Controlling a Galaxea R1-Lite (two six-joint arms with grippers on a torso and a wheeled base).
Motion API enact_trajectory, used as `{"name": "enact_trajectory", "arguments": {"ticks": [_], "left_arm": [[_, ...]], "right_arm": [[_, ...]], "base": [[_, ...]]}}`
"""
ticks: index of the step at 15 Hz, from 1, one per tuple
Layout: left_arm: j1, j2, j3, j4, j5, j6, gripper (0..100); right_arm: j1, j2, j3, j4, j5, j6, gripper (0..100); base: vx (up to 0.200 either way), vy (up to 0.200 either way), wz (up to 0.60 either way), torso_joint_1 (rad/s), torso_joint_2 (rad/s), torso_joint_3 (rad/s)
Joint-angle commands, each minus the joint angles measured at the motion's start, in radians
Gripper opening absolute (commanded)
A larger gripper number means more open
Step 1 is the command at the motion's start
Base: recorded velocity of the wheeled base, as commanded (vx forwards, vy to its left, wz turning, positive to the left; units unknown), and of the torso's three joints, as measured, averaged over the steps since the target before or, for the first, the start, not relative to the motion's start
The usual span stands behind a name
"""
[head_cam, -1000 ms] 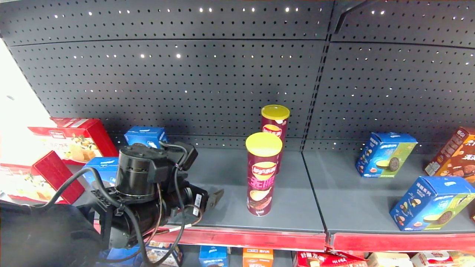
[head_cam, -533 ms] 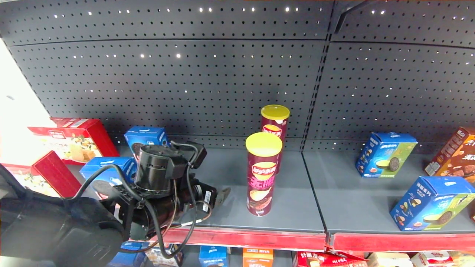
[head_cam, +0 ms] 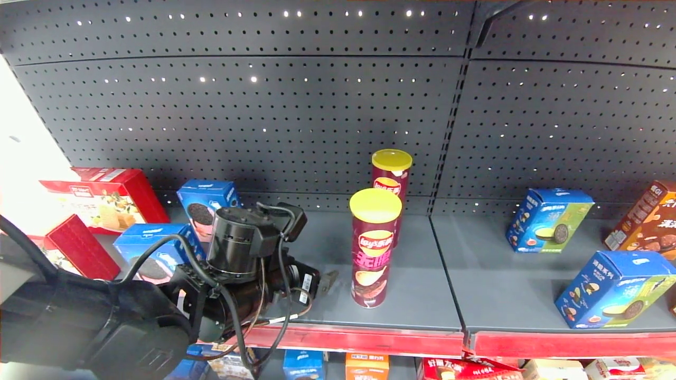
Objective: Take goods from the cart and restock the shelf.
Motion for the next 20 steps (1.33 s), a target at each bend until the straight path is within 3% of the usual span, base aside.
{"name": "enact_trajectory", "arguments": {"ticks": [1, 20], "left_arm": [[-0.014, 0.0, -0.005, 0.0, 0.0, -0.001, 100], [-0.057, 0.077, -0.088, -0.002, -0.001, -0.001, 100]], "right_arm": [[0.0, 0.0, 0.0, 0.0, 0.0, 0.0, 100], [0.0, 0.0, 0.0, 0.0, 0.0, 0.0, 100]], "base": [[0.0, 0.0, 0.0, 0.0, 0.0, 0.0], [0.0, 0.0, 0.0, 0.0, 0.0, 0.0]]}}
